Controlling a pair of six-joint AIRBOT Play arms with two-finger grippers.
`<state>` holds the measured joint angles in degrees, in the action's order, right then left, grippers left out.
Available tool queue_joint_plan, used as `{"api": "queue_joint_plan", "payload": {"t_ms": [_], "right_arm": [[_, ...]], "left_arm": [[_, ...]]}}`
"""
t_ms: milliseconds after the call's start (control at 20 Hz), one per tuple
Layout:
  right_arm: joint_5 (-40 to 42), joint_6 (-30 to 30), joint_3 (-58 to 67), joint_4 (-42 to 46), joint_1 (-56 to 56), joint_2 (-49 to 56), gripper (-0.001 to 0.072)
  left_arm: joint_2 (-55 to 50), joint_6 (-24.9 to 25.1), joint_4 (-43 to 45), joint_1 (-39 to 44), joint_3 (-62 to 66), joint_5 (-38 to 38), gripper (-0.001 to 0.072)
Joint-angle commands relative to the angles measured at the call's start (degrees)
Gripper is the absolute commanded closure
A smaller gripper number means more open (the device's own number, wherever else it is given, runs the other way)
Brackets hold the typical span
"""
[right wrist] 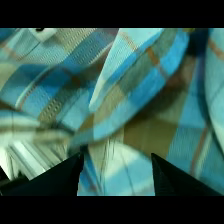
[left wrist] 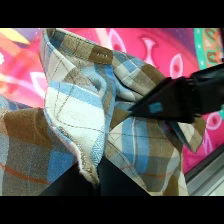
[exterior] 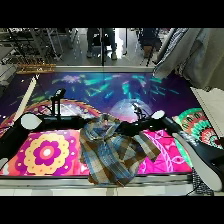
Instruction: Fold the clothes and pants, and hang the long-sleeved shirts on hangers.
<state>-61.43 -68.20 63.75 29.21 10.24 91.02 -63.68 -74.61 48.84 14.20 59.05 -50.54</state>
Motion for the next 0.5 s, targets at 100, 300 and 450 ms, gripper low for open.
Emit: {"api": "queue_joint_plan", "payload": {"t_ms": [100,300,450], "right_arm": [[13.75,-4.13,11.26,-6.88,5.46,13.7,0.058],[0.22,-19.93,32.79,20.24,5.05,10.25,0.0695],[-22.97,-23.39,59.82,34.18,7.23,7.89,0.0695]], "left_arm": [[-0.04,0.04,-0.02,0.02,-0.04,0.11,0.0693],[-0.04,-0.66,0.28,-6.34,2.99,0.17,0.0694],[-0.02,-3.69,-2.19,-15.15,12.22,-5.73,0.0694]]}}
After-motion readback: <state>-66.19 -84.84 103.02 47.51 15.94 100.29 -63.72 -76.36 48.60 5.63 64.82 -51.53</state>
